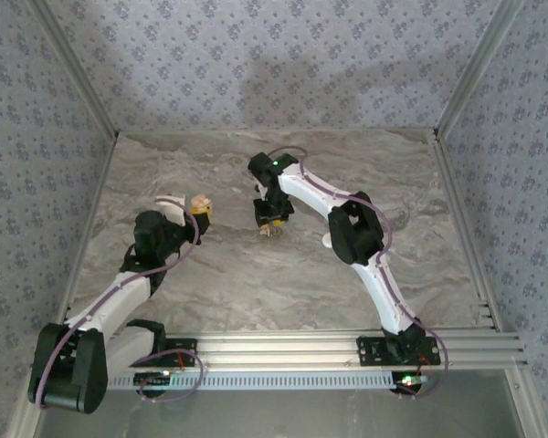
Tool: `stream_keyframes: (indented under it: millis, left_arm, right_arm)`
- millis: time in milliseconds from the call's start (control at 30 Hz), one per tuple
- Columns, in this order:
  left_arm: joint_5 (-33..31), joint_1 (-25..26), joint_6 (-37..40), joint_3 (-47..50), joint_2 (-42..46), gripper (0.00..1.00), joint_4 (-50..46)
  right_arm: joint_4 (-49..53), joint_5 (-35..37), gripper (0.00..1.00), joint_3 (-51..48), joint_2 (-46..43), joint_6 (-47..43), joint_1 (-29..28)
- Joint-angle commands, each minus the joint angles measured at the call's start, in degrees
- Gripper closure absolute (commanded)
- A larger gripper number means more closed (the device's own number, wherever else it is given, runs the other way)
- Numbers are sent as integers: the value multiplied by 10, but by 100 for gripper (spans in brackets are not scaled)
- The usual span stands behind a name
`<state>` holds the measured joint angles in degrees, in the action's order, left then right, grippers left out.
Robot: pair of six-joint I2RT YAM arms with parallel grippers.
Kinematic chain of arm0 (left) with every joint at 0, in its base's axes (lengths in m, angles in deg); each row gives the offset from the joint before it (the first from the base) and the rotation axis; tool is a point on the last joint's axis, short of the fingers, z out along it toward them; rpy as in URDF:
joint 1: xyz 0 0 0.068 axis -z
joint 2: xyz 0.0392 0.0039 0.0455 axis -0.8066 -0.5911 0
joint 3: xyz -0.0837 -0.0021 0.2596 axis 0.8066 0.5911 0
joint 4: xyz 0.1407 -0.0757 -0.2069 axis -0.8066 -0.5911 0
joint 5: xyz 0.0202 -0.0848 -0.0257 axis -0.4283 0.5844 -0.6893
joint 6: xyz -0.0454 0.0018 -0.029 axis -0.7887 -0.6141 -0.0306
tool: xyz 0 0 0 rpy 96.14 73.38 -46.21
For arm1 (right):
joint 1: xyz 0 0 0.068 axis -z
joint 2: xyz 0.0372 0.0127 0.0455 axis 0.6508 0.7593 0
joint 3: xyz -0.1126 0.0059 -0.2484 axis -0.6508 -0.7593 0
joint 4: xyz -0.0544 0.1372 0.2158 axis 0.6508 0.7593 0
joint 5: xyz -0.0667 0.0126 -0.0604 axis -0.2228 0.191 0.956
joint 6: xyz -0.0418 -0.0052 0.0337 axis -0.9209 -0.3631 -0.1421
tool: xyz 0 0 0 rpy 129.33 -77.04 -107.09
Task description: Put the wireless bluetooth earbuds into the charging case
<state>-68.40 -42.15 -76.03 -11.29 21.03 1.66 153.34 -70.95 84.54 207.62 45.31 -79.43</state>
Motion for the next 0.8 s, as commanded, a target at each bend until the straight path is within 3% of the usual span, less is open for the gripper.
stream_keyframes:
  millis: [0, 533, 767]
  left_arm:
    - [14, -6, 8, -23, 2, 82, 9]
    - [16, -5, 8, -25, 0, 82, 11]
    - [17, -5, 10, -26, -2, 82, 9]
  right_arm:
    - [15, -14, 62, 26, 12, 11, -2]
    - [14, -19, 65, 27, 39, 11, -4]
    - [4, -3, 70, 20, 44, 9, -6]
